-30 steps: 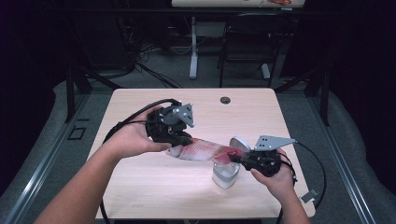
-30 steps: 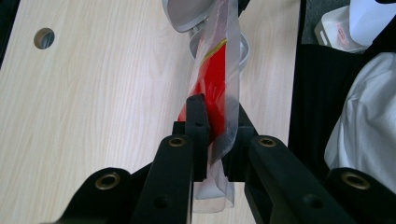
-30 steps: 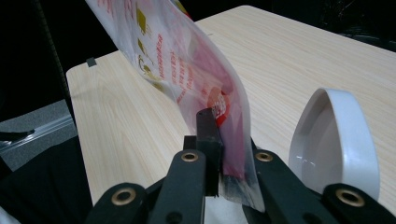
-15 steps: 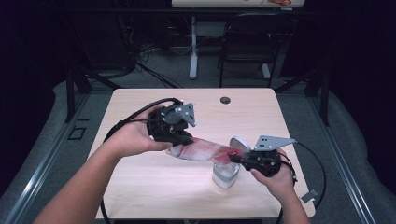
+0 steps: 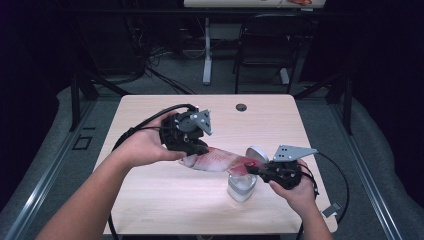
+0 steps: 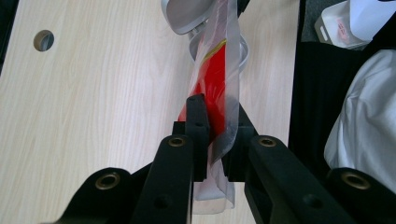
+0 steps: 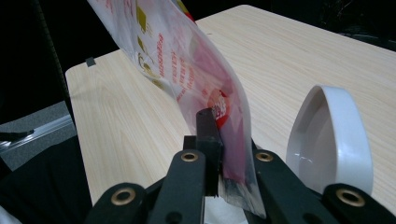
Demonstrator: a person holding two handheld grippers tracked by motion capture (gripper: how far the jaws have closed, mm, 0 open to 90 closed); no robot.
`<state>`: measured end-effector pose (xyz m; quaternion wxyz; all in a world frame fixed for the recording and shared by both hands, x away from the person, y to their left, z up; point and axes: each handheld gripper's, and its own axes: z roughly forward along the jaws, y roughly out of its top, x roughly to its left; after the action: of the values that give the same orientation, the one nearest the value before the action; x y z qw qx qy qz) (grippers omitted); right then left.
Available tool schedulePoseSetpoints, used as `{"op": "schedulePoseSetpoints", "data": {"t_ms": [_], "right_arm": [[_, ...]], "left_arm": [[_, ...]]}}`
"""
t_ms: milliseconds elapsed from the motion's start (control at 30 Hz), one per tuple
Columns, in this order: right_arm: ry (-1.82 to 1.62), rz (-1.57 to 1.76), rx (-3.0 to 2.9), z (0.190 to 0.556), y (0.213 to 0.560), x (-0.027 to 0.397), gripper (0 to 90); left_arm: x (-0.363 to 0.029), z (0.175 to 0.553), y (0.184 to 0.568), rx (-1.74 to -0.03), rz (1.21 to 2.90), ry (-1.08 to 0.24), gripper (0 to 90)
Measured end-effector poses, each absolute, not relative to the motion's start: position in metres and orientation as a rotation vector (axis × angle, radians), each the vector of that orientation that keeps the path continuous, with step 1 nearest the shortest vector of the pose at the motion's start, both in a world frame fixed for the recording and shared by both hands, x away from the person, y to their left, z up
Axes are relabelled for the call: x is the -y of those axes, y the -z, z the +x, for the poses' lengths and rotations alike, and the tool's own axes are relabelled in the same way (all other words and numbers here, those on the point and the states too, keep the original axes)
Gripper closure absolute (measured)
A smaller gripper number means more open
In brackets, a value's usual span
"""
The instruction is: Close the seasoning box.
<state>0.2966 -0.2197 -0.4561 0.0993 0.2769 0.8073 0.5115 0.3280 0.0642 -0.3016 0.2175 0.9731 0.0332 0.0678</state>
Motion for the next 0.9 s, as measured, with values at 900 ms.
{"op": "schedulePoseSetpoints", "data": {"t_ms": [900], "right_arm": [[-1.515, 0.83, -2.387, 0.2962, 0.4577, 0.2232, 88.1]], "left_arm": [[-0.0556, 0.3292, 0.2976, -0.066, 2.698, -0.191, 83.7]]}}
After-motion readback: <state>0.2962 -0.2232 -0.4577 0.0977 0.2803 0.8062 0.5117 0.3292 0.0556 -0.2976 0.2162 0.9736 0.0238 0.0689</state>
